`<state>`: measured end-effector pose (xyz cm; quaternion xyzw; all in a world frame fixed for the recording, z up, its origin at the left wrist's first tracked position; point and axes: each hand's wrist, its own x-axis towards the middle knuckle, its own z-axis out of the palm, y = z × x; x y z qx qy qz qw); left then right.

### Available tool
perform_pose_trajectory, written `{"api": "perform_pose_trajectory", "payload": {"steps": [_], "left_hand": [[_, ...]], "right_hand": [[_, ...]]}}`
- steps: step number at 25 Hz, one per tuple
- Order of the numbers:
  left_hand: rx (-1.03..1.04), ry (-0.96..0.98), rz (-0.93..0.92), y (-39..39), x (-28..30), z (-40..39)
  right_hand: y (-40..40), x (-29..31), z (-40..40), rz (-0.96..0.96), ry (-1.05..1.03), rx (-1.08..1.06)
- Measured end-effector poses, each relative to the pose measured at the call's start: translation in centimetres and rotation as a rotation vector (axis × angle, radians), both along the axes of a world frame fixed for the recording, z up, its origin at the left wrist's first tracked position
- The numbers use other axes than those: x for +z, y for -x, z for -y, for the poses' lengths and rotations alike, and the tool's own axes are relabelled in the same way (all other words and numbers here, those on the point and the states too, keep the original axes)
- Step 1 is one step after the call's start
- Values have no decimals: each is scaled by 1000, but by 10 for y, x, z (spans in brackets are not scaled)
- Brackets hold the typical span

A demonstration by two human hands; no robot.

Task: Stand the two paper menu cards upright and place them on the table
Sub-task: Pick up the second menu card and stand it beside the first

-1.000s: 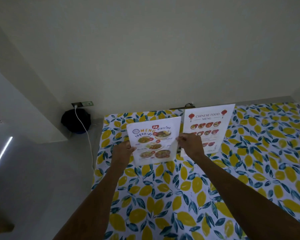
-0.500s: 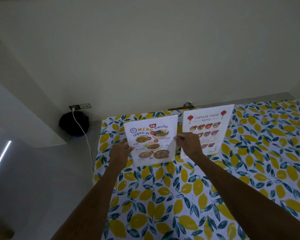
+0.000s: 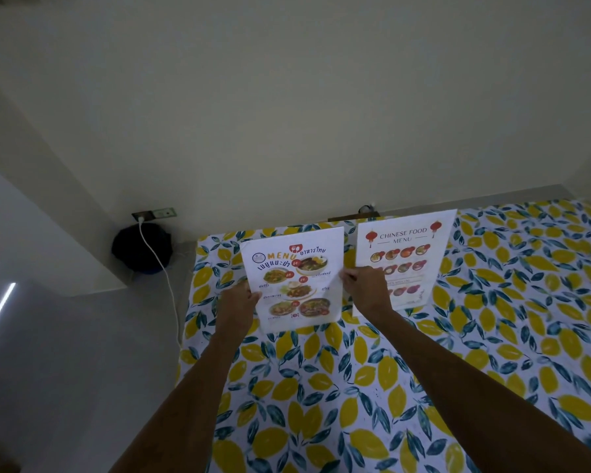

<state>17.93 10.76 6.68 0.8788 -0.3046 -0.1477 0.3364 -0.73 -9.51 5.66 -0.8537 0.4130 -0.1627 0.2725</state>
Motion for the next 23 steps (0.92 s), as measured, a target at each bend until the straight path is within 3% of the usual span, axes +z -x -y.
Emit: {"api": "perform_pose_trajectory", "payload": {"steps": [15, 19, 23], "left_hand": [[79, -180, -51, 22, 5, 1], [-6, -456, 132, 44, 6, -2], [-183, -471, 318, 84, 1, 18]], "right_hand": [[19, 12, -12, -29, -144, 101], [50, 19, -15, -89, -115, 130], [91, 23, -2, -234, -29, 121]]}}
